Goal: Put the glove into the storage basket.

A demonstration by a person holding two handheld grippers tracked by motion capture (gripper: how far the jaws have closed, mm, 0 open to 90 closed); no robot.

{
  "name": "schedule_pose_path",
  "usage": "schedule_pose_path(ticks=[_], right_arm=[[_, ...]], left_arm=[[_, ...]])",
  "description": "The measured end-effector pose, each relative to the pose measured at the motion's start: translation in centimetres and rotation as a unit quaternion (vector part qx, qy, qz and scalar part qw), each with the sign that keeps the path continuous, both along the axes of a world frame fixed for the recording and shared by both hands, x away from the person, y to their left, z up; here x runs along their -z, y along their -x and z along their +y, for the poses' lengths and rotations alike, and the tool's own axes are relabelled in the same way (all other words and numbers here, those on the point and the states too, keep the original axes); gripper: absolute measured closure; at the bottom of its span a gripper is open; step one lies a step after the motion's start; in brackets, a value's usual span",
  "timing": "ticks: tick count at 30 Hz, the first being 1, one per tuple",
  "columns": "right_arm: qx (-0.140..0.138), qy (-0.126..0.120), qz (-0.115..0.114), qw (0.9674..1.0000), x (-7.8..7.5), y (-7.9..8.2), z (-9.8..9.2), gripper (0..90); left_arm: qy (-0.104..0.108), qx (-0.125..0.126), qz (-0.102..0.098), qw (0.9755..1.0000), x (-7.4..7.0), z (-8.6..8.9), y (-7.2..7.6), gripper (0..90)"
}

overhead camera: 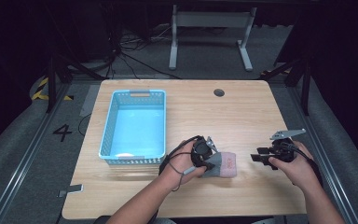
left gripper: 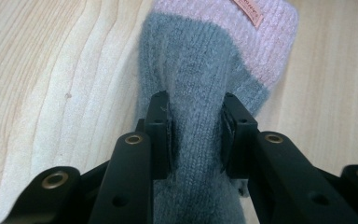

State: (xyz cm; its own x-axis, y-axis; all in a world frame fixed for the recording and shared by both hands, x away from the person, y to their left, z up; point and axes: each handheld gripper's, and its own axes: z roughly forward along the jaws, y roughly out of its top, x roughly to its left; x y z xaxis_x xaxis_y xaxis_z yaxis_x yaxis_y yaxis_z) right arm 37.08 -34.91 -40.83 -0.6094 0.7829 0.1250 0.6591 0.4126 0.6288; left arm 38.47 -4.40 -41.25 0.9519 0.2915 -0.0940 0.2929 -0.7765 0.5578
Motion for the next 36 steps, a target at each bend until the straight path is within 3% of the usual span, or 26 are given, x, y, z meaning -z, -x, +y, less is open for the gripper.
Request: schedule_pose_path(ticks=[13, 19, 29, 36], right_arm=[[0.001, 0.000, 0.001, 1.0000, 0.0, -0.4, 0.2, 52.6], [-0.007, 0.001, 0.003, 1.0000, 0.1, -1.4, 0.7, 52.5], [-0.023, 0.001, 0.006, 0.9997, 0.2, -2.9, 2.0, 52.3], [-0.029, 0.001, 0.005, 0.9996, 0.2, -3.2, 2.4, 51.9]], left_arm=[[0.011, -0.003, -0.001, 0.9999, -2.6, 2.3, -0.1, 68.8], [0.024, -0.017, -0.010, 0.9995, -4.0, 4.3, 0.0, 68.8], [0.024, -0.052, -0.036, 0.9977, -6.8, 8.1, -0.2, 68.5], [0.034, -0.066, -0.038, 0.9965, -7.8, 10.1, -0.9, 68.4]])
